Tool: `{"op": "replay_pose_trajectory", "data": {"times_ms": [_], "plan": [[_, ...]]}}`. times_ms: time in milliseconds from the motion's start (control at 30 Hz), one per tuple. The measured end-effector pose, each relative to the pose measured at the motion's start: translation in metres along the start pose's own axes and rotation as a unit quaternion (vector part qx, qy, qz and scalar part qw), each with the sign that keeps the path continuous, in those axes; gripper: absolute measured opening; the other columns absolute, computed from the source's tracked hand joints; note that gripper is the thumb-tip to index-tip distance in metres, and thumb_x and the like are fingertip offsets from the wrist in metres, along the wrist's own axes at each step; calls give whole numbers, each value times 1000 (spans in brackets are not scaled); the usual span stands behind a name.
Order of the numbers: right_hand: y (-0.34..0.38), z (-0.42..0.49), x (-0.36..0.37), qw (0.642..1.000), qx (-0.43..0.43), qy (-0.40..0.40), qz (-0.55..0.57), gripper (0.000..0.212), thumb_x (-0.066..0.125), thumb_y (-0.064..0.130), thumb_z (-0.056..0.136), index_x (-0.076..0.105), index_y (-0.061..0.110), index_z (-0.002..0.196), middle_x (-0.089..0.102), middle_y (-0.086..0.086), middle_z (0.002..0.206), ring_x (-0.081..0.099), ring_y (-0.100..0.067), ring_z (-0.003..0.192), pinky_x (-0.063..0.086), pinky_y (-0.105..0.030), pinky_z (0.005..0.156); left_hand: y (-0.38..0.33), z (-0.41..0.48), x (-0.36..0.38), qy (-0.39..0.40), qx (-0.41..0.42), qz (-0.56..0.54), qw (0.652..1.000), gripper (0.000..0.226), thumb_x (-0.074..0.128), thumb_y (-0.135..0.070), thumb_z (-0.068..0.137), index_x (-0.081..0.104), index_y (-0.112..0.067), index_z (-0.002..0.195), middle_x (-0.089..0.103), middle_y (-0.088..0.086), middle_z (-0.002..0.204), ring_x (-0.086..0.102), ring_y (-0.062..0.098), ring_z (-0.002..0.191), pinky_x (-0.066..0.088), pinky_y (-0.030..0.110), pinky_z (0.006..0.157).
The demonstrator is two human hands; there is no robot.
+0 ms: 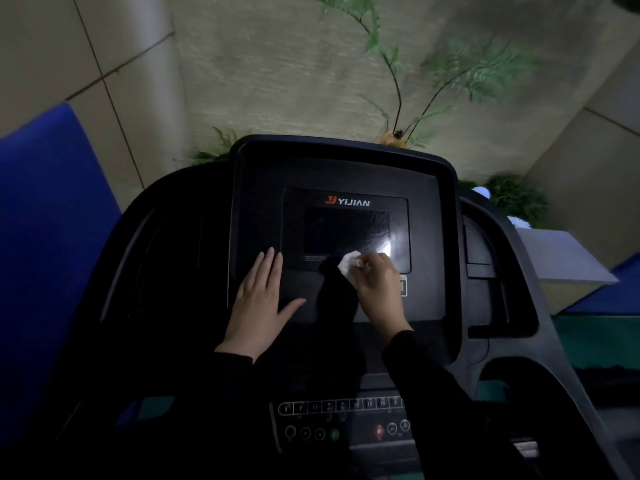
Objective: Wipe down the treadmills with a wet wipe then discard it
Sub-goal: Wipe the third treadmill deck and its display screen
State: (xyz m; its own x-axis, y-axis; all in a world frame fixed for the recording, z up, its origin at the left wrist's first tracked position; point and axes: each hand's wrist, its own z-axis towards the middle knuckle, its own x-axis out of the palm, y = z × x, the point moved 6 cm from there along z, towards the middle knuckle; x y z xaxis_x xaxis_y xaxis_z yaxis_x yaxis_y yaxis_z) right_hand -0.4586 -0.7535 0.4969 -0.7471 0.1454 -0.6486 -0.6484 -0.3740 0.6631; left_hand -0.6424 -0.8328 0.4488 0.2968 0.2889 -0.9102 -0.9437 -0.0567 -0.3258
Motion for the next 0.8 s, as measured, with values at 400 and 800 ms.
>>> {"op": "replay_pose_trajectory", "data": {"times_ms": [400, 800], "plan": [[20, -51, -3, 999, -27, 16, 16, 9, 61, 5, 84, 59, 3, 75, 60, -11, 77, 52, -19, 69, 34, -6, 57, 3, -73, -17, 2, -17, -54, 998, 69, 41, -50, 91, 21, -14, 146, 22, 3, 155, 22, 16, 141, 18, 31, 112], [47, -98, 16, 979, -64, 146, 127, 12, 55, 9, 86, 59, 8, 75, 59, -9, 82, 53, -9, 70, 36, -1, 59, 4, -169, -46, -3, -177, -26, 984, 57, 42, -46, 92, 37, -13, 139, 48, 6, 139, 42, 21, 128, 31, 37, 104]]}}
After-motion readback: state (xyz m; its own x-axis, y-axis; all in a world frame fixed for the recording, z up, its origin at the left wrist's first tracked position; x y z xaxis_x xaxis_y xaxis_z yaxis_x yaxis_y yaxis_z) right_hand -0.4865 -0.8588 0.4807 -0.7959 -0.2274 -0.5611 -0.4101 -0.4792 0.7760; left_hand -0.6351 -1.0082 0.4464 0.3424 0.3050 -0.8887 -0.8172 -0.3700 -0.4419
